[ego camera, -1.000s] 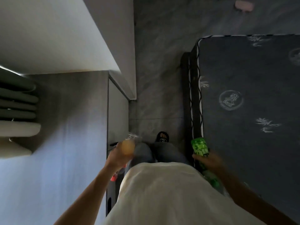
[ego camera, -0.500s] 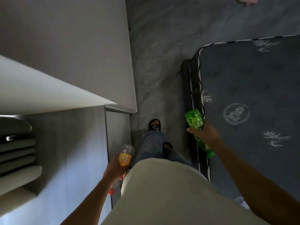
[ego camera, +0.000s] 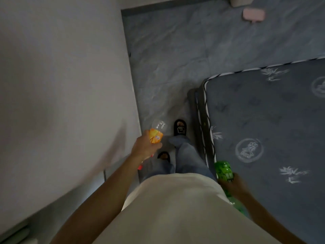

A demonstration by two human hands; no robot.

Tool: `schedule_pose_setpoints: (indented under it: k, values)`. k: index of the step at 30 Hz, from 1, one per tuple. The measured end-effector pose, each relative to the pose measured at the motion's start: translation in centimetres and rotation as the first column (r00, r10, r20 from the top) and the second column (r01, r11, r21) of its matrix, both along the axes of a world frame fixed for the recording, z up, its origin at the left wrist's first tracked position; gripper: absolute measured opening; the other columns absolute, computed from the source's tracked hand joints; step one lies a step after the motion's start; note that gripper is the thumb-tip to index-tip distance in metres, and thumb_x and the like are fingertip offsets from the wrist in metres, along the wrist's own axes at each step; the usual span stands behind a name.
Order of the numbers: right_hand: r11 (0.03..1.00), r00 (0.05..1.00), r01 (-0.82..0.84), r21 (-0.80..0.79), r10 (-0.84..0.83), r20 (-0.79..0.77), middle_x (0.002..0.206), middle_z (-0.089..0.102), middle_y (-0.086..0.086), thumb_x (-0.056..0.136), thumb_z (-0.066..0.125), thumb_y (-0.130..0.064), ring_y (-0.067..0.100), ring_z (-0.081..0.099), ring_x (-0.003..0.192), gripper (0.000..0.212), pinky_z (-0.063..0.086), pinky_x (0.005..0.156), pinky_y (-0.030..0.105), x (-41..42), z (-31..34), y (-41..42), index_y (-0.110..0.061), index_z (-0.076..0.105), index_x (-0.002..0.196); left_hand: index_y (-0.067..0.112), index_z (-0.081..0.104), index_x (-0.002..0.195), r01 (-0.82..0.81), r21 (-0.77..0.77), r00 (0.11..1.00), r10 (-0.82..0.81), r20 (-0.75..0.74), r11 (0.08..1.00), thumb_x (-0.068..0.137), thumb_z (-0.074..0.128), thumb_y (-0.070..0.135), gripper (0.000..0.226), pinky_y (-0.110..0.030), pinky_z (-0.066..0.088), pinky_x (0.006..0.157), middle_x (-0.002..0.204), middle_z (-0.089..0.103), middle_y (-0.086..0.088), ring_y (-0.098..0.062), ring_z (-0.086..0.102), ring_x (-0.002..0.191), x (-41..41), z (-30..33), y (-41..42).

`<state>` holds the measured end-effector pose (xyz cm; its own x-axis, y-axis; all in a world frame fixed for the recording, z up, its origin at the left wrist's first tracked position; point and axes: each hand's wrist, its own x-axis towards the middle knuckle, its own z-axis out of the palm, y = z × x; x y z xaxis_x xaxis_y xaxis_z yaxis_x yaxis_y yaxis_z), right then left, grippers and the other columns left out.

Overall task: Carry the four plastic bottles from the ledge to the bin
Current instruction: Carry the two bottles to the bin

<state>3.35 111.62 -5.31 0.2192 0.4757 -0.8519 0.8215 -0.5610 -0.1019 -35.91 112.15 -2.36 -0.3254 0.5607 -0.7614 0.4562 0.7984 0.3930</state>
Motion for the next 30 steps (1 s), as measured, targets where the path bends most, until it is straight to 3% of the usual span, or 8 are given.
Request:
schedule_pose_setpoints:
  k: [2, 5, 10, 15, 19, 21, 26, 30]
  values:
    - [1.0, 1.0, -0.017, 0.005, 0.017, 0.02, 0.073, 0.065, 0.009, 0.063, 0.07, -0.057, 0.027, 0.06, 0.065, 0.058, 0.044, 0.066, 0.034, 0.3, -0.3, 3.0, -0.008, 0.064, 0.093, 0.017, 0.047, 0.127, 0.021, -0.001, 1.0, -0.021, -0.013, 1.0, 0.077, 0.075, 0.044, 0.063, -0.047, 0.055, 0.089, 0.115, 0.066, -0.014, -0.034, 0.065, 0.104, -0.4, -0.4, 3.4]
    - [0.998, 0.998, -0.063, -0.022, 0.063, -0.007, 0.073, 0.067, 0.009, 0.06, 0.07, -0.054, 0.025, 0.062, 0.064, 0.063, 0.049, 0.065, 0.034, -0.4, -1.3, 8.9, -0.005, 0.065, 0.1, 0.02, 0.047, 0.13, 0.006, -0.035, 1.0, -0.007, -0.029, 0.999, 0.076, 0.076, 0.042, 0.065, -0.042, 0.055, 0.086, 0.115, 0.066, -0.013, -0.034, 0.065, 0.103, -1.5, -0.8, 6.4]
    - [0.988, 0.988, -0.147, 0.041, 0.149, -0.037, 0.109, 0.067, 0.019, 0.065, 0.081, -0.057, 0.038, 0.064, 0.099, 0.078, 0.043, 0.075, 0.035, -5.0, -1.4, 20.4, -0.009, 0.056, 0.121, 0.021, 0.049, 0.129, -0.075, -0.13, 0.995, 0.066, -0.069, 0.989, 0.078, 0.076, 0.046, 0.063, -0.036, 0.052, 0.083, 0.117, 0.069, -0.013, -0.034, 0.067, 0.104, -3.9, -1.6, 7.4]
    - [0.978, 0.975, -0.168, 0.123, 0.183, -0.126, 0.117, 0.065, 0.017, 0.064, 0.08, -0.061, 0.037, 0.062, 0.107, 0.087, 0.048, 0.082, 0.038, -11.8, -1.2, 30.8, -0.012, 0.05, 0.128, 0.021, 0.05, 0.131, -0.173, -0.215, 0.985, 0.163, -0.062, 0.961, 0.073, 0.081, 0.045, 0.07, -0.025, 0.051, 0.056, 0.102, 0.068, -0.008, -0.022, 0.068, 0.071, -6.5, -1.4, 7.7]
    - [0.956, 0.96, -0.207, 0.21, 0.24, -0.146, 0.111, 0.068, 0.013, 0.06, 0.076, -0.069, 0.036, 0.065, 0.103, 0.083, 0.05, 0.079, 0.037, -16.7, -0.9, 37.3, -0.017, 0.053, 0.122, 0.021, 0.047, 0.135, -0.187, -0.257, 0.982, 0.181, -0.046, 0.948, 0.074, 0.081, 0.048, 0.075, -0.017, 0.044, 0.047, 0.098, 0.065, -0.004, -0.01, 0.065, 0.065, -9.4, -1.6, 9.0]
    - [0.949, 0.957, -0.221, 0.227, 0.255, -0.135, 0.11, 0.069, 0.014, 0.061, 0.076, -0.068, 0.036, 0.065, 0.104, 0.081, 0.048, 0.079, 0.037, -18.8, -1.0, 39.9, -0.018, 0.054, 0.12, 0.021, 0.045, 0.138, -0.21, -0.264, 0.978, 0.205, -0.046, 0.941, 0.074, 0.08, 0.047, 0.077, -0.021, 0.046, 0.051, 0.103, 0.064, -0.006, -0.012, 0.064, 0.071, -11.0, -1.8, 10.6]
    - [0.966, 0.968, -0.19, 0.178, 0.215, -0.132, 0.112, 0.067, 0.015, 0.064, 0.078, -0.063, 0.037, 0.063, 0.105, 0.081, 0.05, 0.084, 0.039, -21.7, -0.7, 44.1, -0.016, 0.052, 0.124, 0.022, 0.05, 0.127, -0.182, -0.265, 0.983, 0.182, -0.025, 0.947, 0.067, 0.077, 0.046, 0.07, -0.038, 0.058, 0.078, 0.112, 0.069, -0.016, -0.033, 0.07, 0.089, -16.1, -2.3, 18.9]
    - [0.992, 0.986, -0.073, 0.106, 0.088, -0.139, 0.114, 0.064, 0.015, 0.068, 0.081, -0.055, 0.031, 0.061, 0.098, 0.079, 0.049, 0.081, 0.039, -21.4, -0.6, 45.3, -0.012, 0.05, 0.126, 0.02, 0.045, 0.131, -0.058, -0.216, 0.998, 0.063, 0.018, 0.975, 0.068, 0.077, 0.045, 0.075, -0.032, 0.055, 0.067, 0.107, 0.069, -0.012, -0.026, 0.069, 0.082, -19.2, -2.2, 28.1]
